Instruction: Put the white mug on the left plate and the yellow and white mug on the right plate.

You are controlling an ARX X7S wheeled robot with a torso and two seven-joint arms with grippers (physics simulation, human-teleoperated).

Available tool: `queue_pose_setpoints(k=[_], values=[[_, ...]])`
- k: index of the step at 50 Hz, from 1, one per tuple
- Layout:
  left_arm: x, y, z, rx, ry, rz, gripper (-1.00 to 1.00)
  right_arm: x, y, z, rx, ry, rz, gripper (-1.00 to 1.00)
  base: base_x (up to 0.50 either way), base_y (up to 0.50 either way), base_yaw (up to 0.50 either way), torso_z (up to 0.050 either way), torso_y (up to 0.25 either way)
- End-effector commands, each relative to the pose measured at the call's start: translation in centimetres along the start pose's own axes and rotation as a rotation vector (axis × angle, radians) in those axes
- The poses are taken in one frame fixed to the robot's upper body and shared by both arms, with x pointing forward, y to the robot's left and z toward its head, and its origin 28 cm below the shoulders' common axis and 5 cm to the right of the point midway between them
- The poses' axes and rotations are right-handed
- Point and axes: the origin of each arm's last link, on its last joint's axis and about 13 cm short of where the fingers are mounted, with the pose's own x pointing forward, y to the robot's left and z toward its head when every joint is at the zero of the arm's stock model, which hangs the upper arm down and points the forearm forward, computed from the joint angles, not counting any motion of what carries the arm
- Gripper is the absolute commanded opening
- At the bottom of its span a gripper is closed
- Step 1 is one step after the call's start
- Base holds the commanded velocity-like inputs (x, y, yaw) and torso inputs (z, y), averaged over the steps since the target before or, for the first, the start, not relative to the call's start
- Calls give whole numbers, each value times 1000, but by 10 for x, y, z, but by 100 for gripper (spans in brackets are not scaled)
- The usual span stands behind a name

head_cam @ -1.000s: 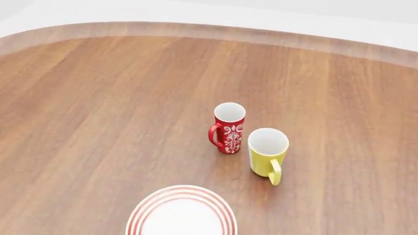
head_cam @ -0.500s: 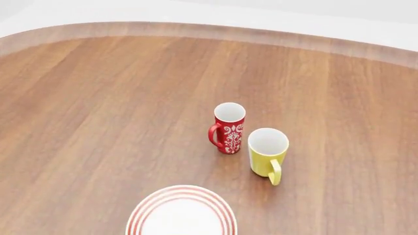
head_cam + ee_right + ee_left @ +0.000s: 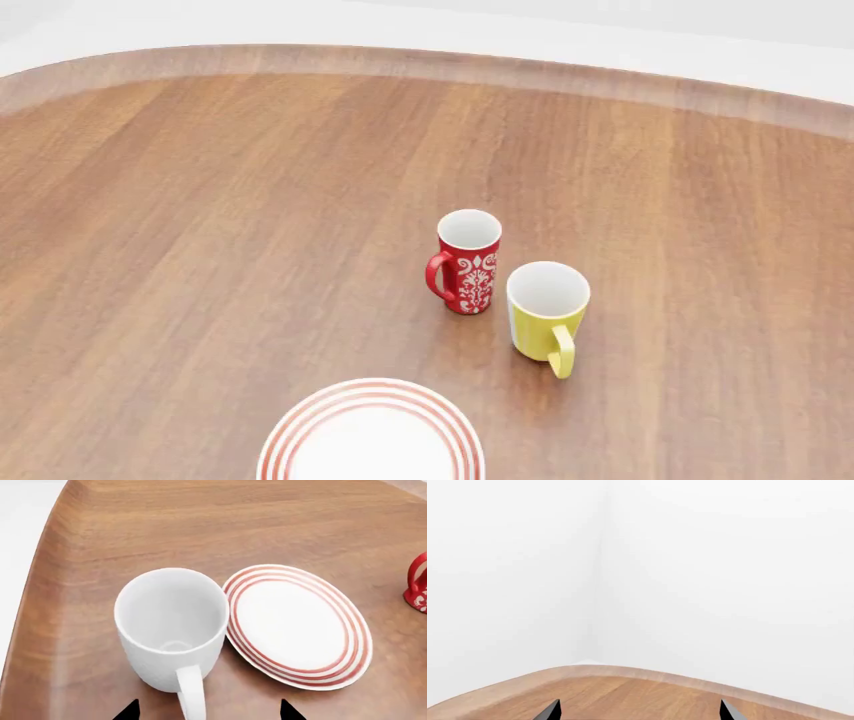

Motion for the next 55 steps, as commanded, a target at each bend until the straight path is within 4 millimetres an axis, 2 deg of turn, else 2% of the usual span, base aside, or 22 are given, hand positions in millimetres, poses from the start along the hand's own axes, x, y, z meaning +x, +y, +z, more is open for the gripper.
queue_pose_setpoints(k=[1, 36, 55], values=[[-1, 0, 0, -2, -3, 0, 100, 16, -2, -14, 17, 64, 51, 100, 0, 0, 0, 0, 0], [-1, 1, 4, -10, -13, 4, 100, 31, -9, -13, -23, 129, 136, 100, 0, 0, 0, 0, 0], [-4, 1, 4, -12, -14, 4, 100, 39, -18, -17, 8, 129, 117, 100, 0, 0, 0, 0, 0]])
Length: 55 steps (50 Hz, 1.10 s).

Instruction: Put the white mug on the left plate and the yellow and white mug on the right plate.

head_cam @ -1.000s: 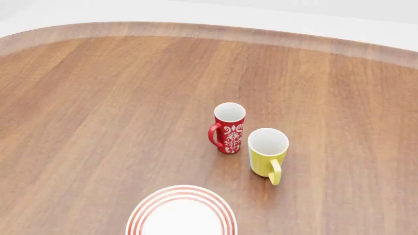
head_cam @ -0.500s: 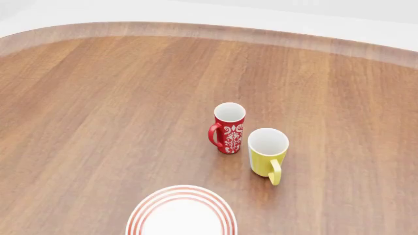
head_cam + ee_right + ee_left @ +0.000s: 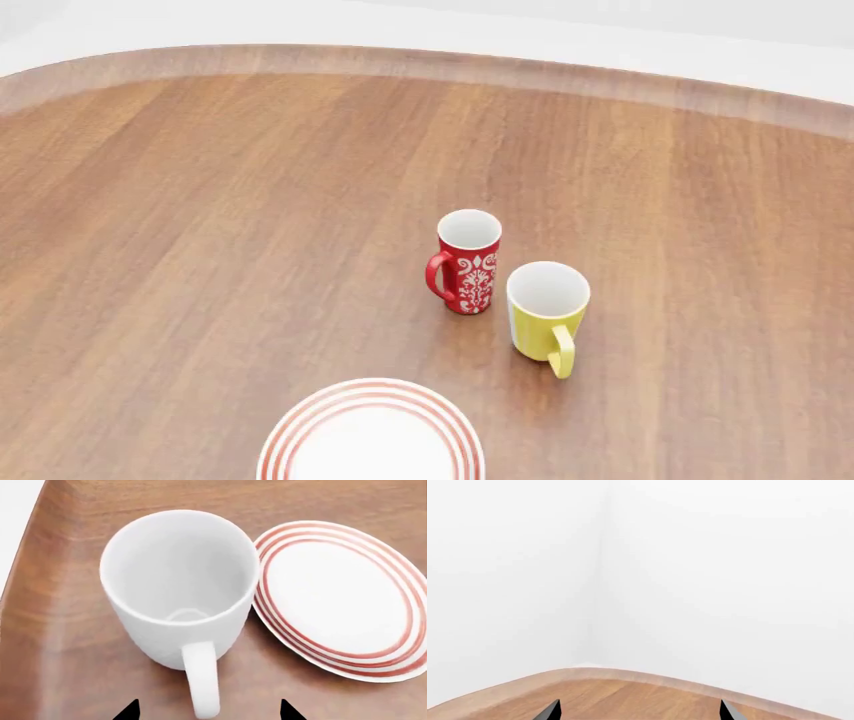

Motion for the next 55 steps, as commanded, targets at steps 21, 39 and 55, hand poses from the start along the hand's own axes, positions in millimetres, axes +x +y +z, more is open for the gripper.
queue_pose_setpoints(k=[21, 39, 55], values=[[-1, 1, 2, -3, -4, 5, 100, 17, -4, -6, 14, 7, 35, 100, 0, 0, 0, 0, 0], [0, 1, 3, -5, -5, 5, 100, 7, 5, 13, -49, -81, 43, -100, 0, 0, 0, 0, 0], [-2, 0, 2, -4, -7, 1, 100, -2, -11, 39, 12, -229, -148, -100, 0, 0, 0, 0, 0]])
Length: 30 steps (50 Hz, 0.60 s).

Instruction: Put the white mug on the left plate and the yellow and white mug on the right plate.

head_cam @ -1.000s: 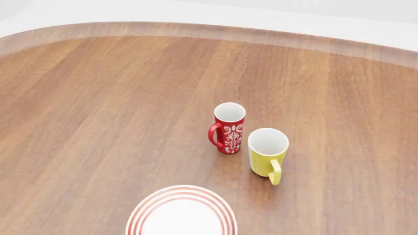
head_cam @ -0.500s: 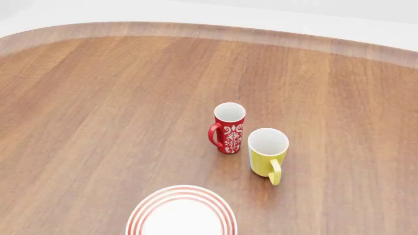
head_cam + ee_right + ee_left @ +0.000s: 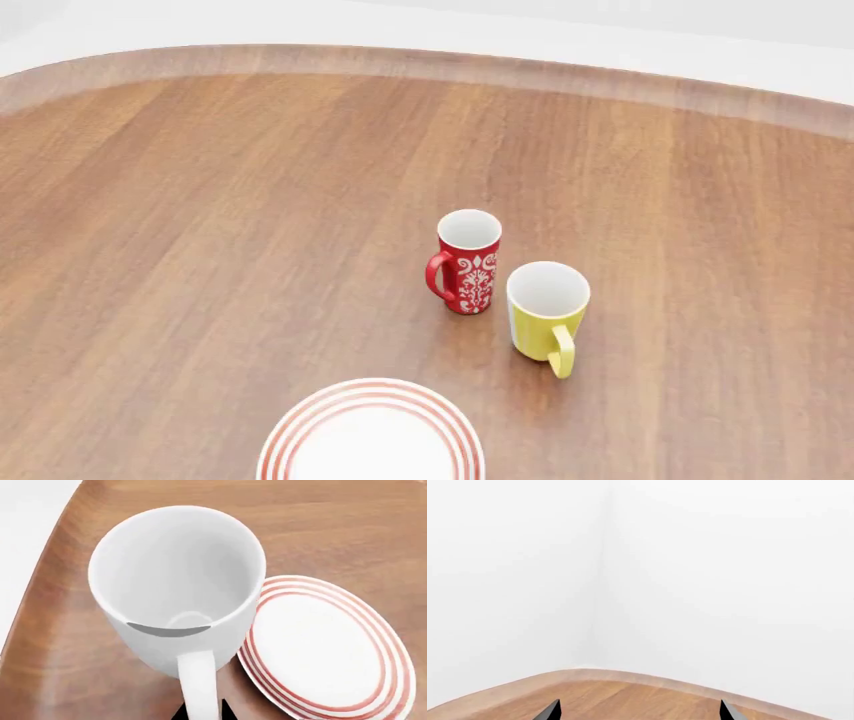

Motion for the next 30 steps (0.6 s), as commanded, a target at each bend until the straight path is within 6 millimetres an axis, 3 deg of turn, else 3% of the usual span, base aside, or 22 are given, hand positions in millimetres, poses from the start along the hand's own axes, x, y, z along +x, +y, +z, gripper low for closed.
queue_pose_setpoints(k=[1, 10, 30], values=[[-1, -1, 0, 3, -2, -3, 100, -2, -13, 17, 45, -108, -137, -100, 0, 0, 0, 0, 0], [0, -1, 0, 2, -1, -1, 100, 13, -40, 29, 159, -178, -221, -100, 0, 0, 0, 0, 0], [-1, -2, 4, -3, -9, -7, 100, 37, -72, 28, 340, -46, -336, -100, 0, 0, 0, 0, 1]])
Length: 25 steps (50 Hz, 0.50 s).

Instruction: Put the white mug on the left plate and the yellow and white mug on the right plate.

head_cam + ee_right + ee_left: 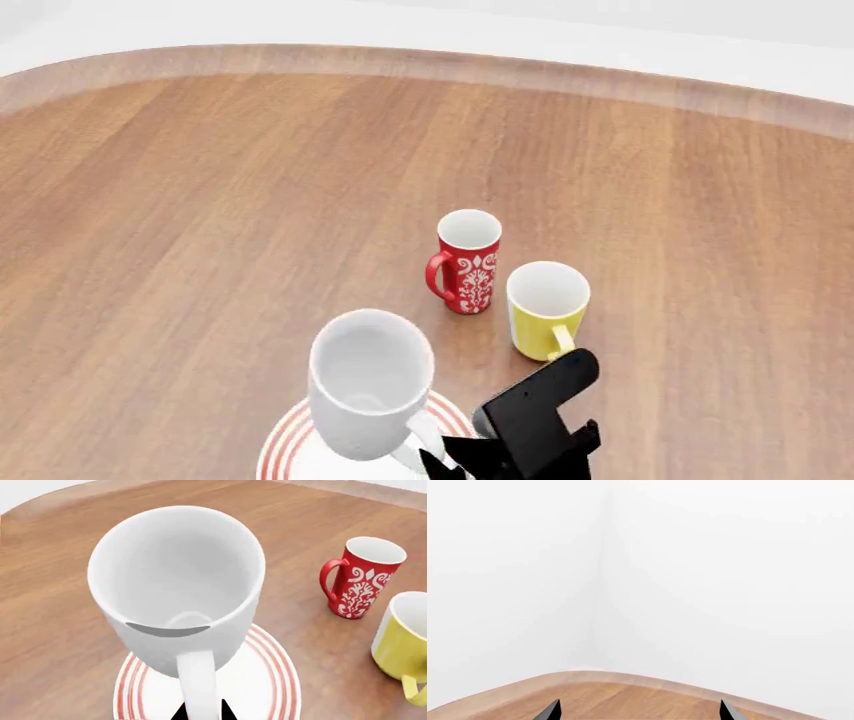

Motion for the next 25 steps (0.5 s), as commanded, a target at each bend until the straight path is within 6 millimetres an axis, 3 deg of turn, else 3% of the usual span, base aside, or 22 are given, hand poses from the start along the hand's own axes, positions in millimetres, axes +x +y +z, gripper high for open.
queue_pose_setpoints(k=[1, 25], values=[[-1, 0, 1, -3, -4, -1, 100, 16, -9, 6, 64, 51, -70, -100, 0, 0, 0, 0, 0], [-4, 1, 4, -9, -13, 2, 100, 42, -6, -2, 62, 154, -57, -100, 0, 0, 0, 0, 0]])
